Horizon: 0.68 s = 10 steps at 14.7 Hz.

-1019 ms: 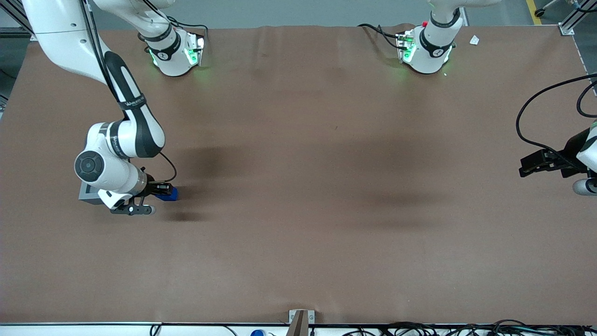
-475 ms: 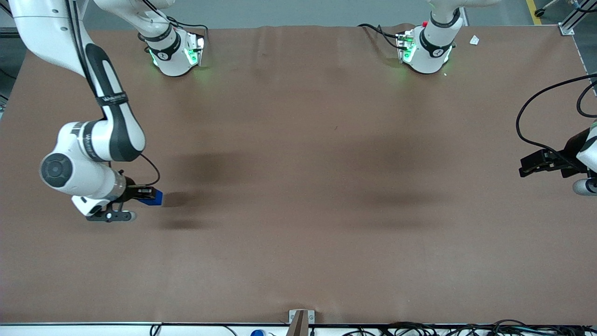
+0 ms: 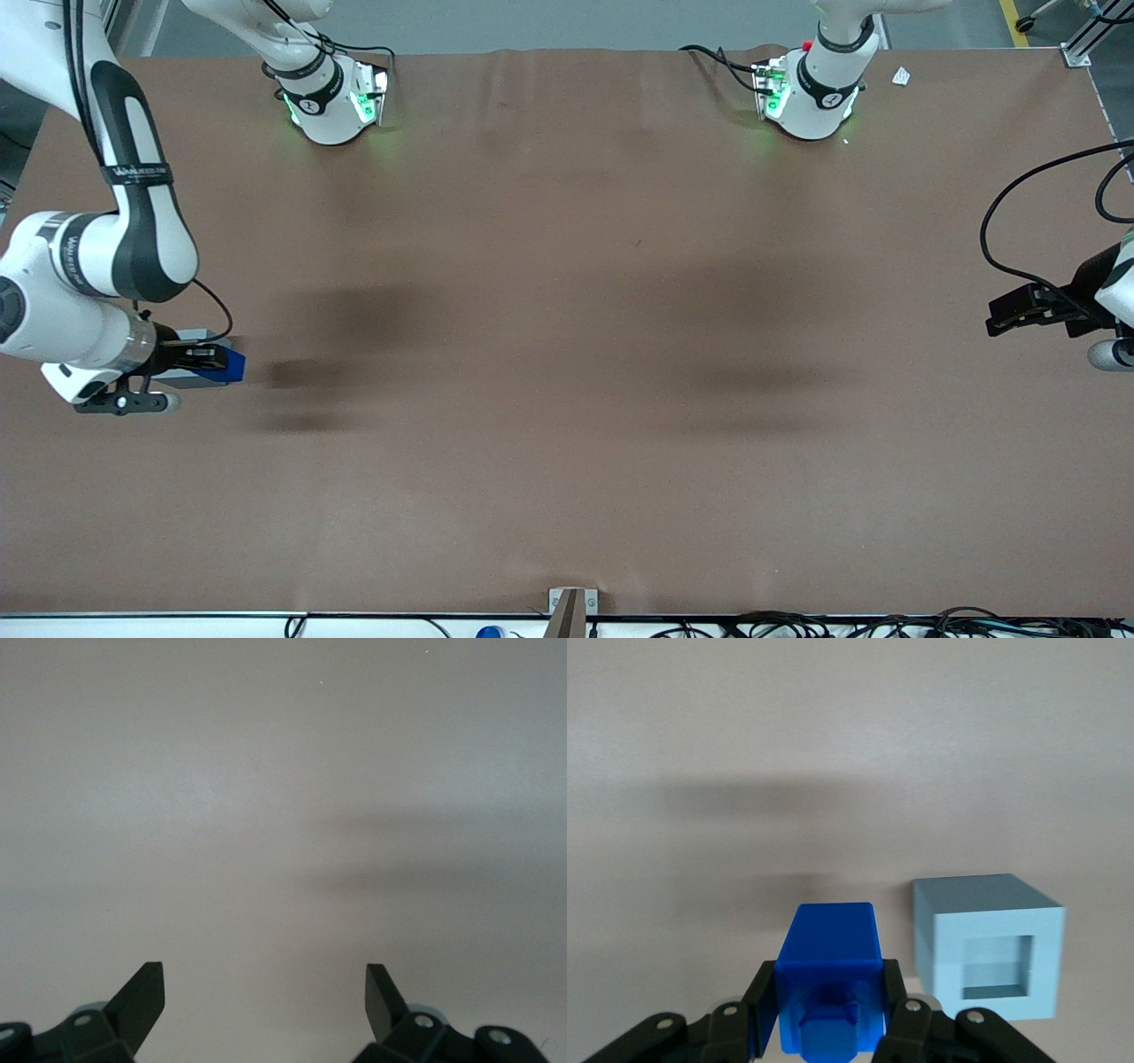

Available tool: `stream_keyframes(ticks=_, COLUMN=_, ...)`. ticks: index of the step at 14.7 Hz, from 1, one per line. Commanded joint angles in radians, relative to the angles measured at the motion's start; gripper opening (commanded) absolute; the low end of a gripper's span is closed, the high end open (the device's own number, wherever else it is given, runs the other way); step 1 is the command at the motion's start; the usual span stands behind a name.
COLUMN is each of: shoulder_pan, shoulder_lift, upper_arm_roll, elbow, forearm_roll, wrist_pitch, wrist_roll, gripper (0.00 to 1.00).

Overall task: Insert blue part into gray base with right arm
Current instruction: 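Lift the blue block and carry it over the gray base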

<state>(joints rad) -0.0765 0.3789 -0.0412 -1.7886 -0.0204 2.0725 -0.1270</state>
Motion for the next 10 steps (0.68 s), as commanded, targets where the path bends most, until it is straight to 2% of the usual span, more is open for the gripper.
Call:
stream_keyframes(ticks=1, shoulder_pan=-0.046, shoulder_lift=-0.018, upper_arm_roll=0.014, elbow=0.002, forearm_roll=-0.012, wrist_pitch=-0.011, wrist_roll=-0.063, gripper=0.25)
stream_keyframes(ticks=10, shoulder_pan=-0.134, shoulder_lift=-0.011, upper_arm_roll=0.014, elbow=0.002, forearm_roll=-0.013, wrist_pitch=-0.043, wrist_roll=-0.12, gripper=0.25)
